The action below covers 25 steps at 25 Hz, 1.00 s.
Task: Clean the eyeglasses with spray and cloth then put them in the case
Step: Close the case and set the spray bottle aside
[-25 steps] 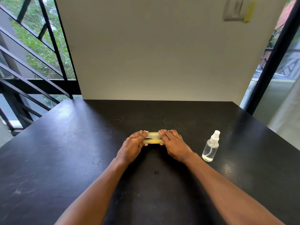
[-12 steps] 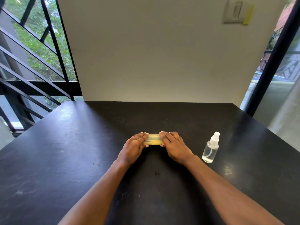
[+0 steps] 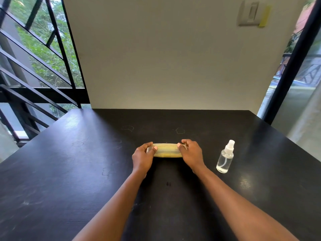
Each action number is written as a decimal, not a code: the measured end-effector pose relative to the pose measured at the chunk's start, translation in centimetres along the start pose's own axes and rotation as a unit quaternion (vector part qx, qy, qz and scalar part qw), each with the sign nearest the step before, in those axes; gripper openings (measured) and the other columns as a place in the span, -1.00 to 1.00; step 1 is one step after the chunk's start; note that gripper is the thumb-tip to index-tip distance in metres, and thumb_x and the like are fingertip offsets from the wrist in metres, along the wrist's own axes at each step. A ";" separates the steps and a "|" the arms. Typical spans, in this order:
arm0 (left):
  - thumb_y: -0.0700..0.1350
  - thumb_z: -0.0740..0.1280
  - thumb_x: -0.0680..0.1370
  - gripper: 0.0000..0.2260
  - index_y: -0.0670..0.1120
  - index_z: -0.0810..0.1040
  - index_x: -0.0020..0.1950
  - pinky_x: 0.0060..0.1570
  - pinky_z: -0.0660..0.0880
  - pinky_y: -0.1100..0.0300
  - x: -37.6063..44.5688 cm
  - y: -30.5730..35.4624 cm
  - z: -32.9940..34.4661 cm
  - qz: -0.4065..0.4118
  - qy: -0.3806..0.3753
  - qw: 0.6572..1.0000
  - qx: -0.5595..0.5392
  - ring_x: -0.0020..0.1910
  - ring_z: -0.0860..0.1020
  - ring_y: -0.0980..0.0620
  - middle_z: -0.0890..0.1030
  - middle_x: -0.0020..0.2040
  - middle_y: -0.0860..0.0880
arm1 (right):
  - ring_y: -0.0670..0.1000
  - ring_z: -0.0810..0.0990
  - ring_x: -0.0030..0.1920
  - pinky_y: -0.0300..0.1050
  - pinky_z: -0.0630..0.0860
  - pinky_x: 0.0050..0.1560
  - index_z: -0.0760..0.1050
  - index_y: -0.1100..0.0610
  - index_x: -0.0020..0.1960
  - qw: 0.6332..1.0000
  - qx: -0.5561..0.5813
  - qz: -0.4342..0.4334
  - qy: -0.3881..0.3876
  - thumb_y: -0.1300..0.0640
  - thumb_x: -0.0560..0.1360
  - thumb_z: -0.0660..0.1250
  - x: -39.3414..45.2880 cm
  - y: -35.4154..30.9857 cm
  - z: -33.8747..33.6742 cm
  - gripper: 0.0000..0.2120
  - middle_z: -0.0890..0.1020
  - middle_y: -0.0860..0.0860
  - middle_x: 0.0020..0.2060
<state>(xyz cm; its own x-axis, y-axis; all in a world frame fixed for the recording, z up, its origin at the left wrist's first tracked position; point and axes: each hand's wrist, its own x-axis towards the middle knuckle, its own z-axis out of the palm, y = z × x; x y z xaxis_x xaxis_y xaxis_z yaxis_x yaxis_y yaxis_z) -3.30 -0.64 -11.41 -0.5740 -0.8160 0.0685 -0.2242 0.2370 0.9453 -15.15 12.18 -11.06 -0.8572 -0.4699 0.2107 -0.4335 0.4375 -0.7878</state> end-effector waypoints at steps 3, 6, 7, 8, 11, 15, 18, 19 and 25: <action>-0.13 0.40 0.47 -0.59 -0.12 0.45 0.31 0.30 0.38 0.05 -0.1 0.6 0.3 -0.094 0.024 0.991 -0.091 0.22 0.46 -0.03 0.51 0.26 -0.07 | 0.04 0.50 0.04 -0.16 0.35 -0.05 0.51 0.19 0.13 0.982 0.108 0.152 0.016 -0.01 0.50 0.31 0.0 -0.4 0.1 -0.68 0.56 0.07 0.04; -0.22 0.42 0.45 -0.64 -0.15 0.51 0.24 0.25 0.44 0.01 0.1 0.9 0.1 -0.168 0.041 0.966 -0.190 0.16 0.50 -0.04 0.55 0.19 -0.09 | 0.00 0.50 -0.09 -0.17 0.34 -0.12 0.57 0.17 -0.13 0.964 0.172 0.199 0.045 0.04 0.48 0.35 0.1 -1.1 -0.2 -0.82 0.57 0.03 -0.17; -0.24 0.41 0.45 -0.68 -0.15 0.53 0.19 0.22 0.47 0.00 0.0 0.9 0.0 -0.183 0.044 0.960 -0.209 0.14 0.52 -0.05 0.55 0.16 -0.10 | -0.01 0.50 -0.13 -0.18 0.34 -0.14 0.58 0.15 -0.18 0.961 0.181 0.202 0.053 0.06 0.48 0.35 0.0 -1.2 -0.3 -0.84 0.57 0.01 -0.21; -0.24 0.41 0.46 -0.73 -0.15 0.55 0.15 0.19 0.49 0.00 -0.2 0.8 -0.1 -0.191 0.048 0.955 -0.221 0.12 0.53 -0.06 0.56 0.14 -0.11 | -0.03 0.49 -0.15 -0.19 0.34 -0.14 0.58 0.13 -0.19 0.960 0.184 0.202 0.058 0.07 0.48 0.35 -0.2 -1.3 -0.5 -0.85 0.57 0.00 -0.23; -0.20 0.40 0.47 -0.81 -0.16 0.59 0.07 0.12 0.53 0.01 -0.8 0.8 -0.4 -0.196 0.059 0.951 -0.233 0.06 0.56 -0.06 0.59 0.07 -0.13 | -0.09 0.48 -0.22 -0.22 0.35 -0.25 0.59 0.09 -0.20 0.956 0.192 0.209 0.076 0.10 0.49 0.32 -0.8 -1.5 -1.0 -0.87 0.55 -0.04 -0.25; -0.20 0.41 0.46 -0.86 -0.15 0.62 0.01 0.07 0.57 0.05 -1.6 1.1 -0.7 -0.193 0.069 0.958 -0.199 0.01 0.56 -0.03 0.59 0.02 -0.10 | -0.18 0.42 -0.32 -0.32 0.28 -0.43 0.59 0.11 -0.21 0.953 0.188 0.220 0.092 0.12 0.48 0.31 -1.7 -1.4 -1.3 -0.86 0.54 -0.04 -0.29; -0.21 0.41 0.46 -0.87 -0.14 0.62 0.00 0.04 0.58 0.06 -1.9 1.3 -0.9 -0.195 0.068 0.962 -0.177 0.00 0.56 -0.03 0.58 0.01 -0.09 | -0.18 0.42 -0.32 -0.32 0.28 -0.43 0.58 0.11 -0.23 0.953 0.182 0.221 0.093 0.13 0.48 0.31 -2.4 -1.3 -1.4 -0.85 0.53 -0.04 -0.31; -0.21 0.41 0.46 -0.87 -0.14 0.62 0.00 0.02 0.58 0.07 -2.0 1.4 -1.0 -0.196 0.070 0.963 -0.171 -0.01 0.55 -0.02 0.57 0.01 -0.09 | -0.18 0.41 -0.32 -0.32 0.28 -0.43 0.58 0.11 -0.25 0.955 0.178 0.219 0.092 0.13 0.48 0.31 -2.6 -1.3 -1.4 -0.85 0.52 -0.05 -0.32; -0.19 0.40 0.47 -0.84 -0.13 0.61 0.04 -0.07 0.55 0.15 -2.6 1.6 -1.1 -0.189 0.073 0.967 -0.153 -0.03 0.52 0.01 0.55 0.00 -0.07 | -0.03 0.46 -0.22 -0.20 0.33 -0.25 0.57 0.14 -0.21 0.963 0.147 0.215 0.073 0.12 0.49 0.30 -2.8 -1.3 -1.7 -0.85 0.51 -0.01 -0.28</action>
<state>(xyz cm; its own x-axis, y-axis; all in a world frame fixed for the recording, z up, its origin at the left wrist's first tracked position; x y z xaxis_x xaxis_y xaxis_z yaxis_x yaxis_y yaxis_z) -1.30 1.24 -9.72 -0.3746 -0.8844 -0.2784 -0.1396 -0.2430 0.9599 -12.66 14.19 -9.63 -0.9789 -0.1725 -0.1096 0.0493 0.3212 -0.9457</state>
